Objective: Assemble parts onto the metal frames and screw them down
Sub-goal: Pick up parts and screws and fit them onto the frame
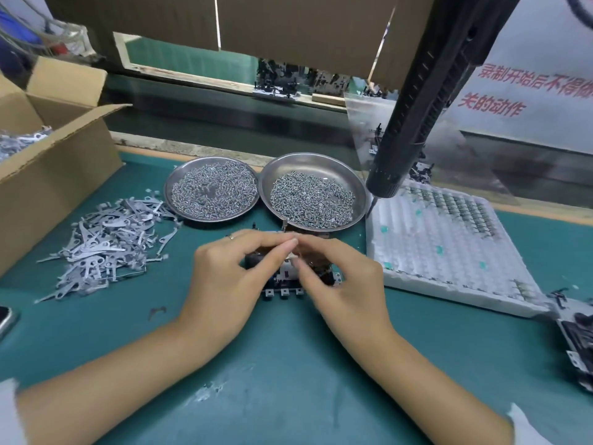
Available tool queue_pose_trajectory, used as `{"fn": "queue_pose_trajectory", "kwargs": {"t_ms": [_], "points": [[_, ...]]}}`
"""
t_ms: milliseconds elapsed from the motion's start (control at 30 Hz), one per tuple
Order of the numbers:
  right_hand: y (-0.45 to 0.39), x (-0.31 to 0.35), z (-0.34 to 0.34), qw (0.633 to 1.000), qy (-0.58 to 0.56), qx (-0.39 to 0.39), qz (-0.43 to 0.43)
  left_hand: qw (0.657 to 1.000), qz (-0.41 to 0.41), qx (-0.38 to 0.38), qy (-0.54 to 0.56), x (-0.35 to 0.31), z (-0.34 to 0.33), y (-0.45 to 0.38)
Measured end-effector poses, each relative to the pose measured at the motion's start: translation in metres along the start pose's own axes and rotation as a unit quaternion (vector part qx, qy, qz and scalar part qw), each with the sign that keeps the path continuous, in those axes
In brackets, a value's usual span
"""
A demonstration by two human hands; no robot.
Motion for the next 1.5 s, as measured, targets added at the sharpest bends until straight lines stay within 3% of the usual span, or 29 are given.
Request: {"fn": "queue_pose_trajectory", "kwargs": {"t_ms": [167, 300, 500, 867, 1233, 1500], "points": [[-0.008, -0.004, 0.009, 1.000, 0.017, 0.007, 0.009, 0.992, -0.055, 0.059, -0.101, -0.001, -0.002, -0.002], [-0.011, -0.009, 0.005, 0.995, 0.084, 0.046, 0.012, 0.992, 0.003, 0.100, -0.076, 0.010, -0.004, 0.001], [-0.012, -0.011, 0.007, 0.995, 0.065, 0.076, -0.006, 0.986, 0.053, 0.146, -0.063, 0.018, -0.007, 0.003], [-0.006, -0.007, 0.005, 0.981, 0.117, 0.149, 0.041, 0.984, 0.063, 0.154, -0.070, 0.021, -0.006, 0.006], [0.003, -0.006, 0.001, 0.982, 0.165, 0.068, 0.067, 0.979, 0.092, 0.170, -0.059, 0.024, -0.004, 0.005], [0.013, 0.003, -0.010, 0.950, 0.284, 0.022, 0.127, 0.978, 0.107, 0.178, -0.030, 0.027, -0.005, 0.004]]}}
Point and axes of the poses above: each hand's wrist, its own y-axis away from the middle knuckle, its own z-axis out of the back of the hand, x = y × z, the point moved 6 cm from there along -y, towards the middle knuckle, and after that the axes turned 12 degrees about -z, right-handed, at the moved point
